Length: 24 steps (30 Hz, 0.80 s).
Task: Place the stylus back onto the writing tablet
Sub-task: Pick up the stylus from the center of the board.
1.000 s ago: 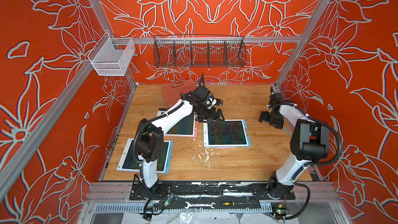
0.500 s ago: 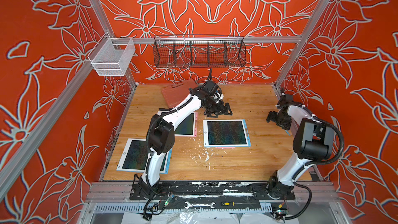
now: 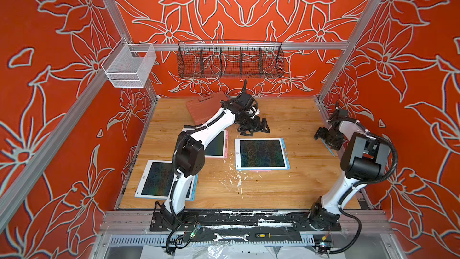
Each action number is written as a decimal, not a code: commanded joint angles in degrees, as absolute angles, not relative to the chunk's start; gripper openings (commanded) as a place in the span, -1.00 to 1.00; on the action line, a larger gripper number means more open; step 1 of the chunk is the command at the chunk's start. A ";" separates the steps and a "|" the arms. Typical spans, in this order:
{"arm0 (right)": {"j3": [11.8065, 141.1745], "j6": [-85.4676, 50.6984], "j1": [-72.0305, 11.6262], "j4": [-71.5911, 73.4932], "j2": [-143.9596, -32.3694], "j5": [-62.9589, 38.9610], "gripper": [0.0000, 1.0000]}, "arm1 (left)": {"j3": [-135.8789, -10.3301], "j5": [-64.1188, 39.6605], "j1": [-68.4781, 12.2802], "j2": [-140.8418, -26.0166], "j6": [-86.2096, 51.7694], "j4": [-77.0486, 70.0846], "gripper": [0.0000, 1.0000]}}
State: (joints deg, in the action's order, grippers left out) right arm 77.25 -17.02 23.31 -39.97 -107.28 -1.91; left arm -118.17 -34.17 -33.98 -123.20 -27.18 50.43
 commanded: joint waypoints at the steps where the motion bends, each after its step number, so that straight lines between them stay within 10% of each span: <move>1: 79.95 -17.88 24.96 -39.73 -109.14 -4.42 0.74 | -119.35 -34.12 -34.87 -124.07 -28.15 51.50 0.95; 24: 85.90 -18.64 27.22 -42.69 -118.19 -10.32 0.66 | -121.18 -31.14 -38.06 -125.34 -31.84 49.89 0.95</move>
